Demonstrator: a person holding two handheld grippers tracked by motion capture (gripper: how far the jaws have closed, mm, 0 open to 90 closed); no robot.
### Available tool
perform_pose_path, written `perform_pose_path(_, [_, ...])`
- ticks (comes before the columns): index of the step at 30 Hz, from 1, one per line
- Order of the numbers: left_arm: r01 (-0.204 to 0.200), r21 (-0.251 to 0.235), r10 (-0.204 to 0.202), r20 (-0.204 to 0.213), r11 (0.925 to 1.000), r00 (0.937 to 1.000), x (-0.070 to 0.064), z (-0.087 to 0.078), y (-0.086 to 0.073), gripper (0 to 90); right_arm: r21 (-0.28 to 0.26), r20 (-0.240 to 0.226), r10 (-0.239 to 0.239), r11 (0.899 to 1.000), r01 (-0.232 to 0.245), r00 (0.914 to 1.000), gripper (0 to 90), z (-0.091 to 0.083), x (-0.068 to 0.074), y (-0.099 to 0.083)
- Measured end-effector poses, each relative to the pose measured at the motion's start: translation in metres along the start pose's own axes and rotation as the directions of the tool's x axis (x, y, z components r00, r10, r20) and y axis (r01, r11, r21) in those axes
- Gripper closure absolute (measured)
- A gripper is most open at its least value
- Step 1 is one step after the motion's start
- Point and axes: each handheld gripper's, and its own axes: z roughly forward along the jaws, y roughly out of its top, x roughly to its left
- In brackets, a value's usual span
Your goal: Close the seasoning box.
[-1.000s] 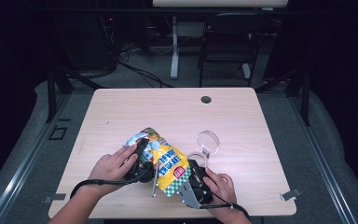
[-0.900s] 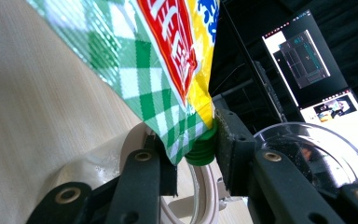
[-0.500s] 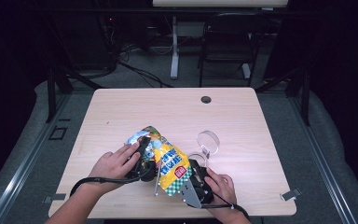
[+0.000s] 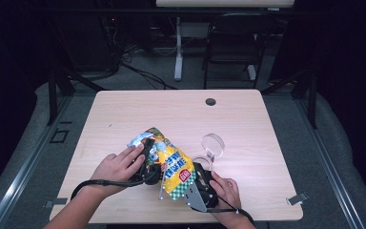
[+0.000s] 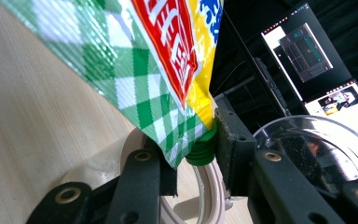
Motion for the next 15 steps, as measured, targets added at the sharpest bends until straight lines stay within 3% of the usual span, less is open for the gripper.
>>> perform_pose_path(15, [-0.023,0.014,0.023,-0.001,0.9996,0.9997,0.0013,-0.0012,0.0008,56.4,-0.013,-0.005,0.012,1.000,-0.012,0.9999,71.1,0.0023,0.0014,-0.0006])
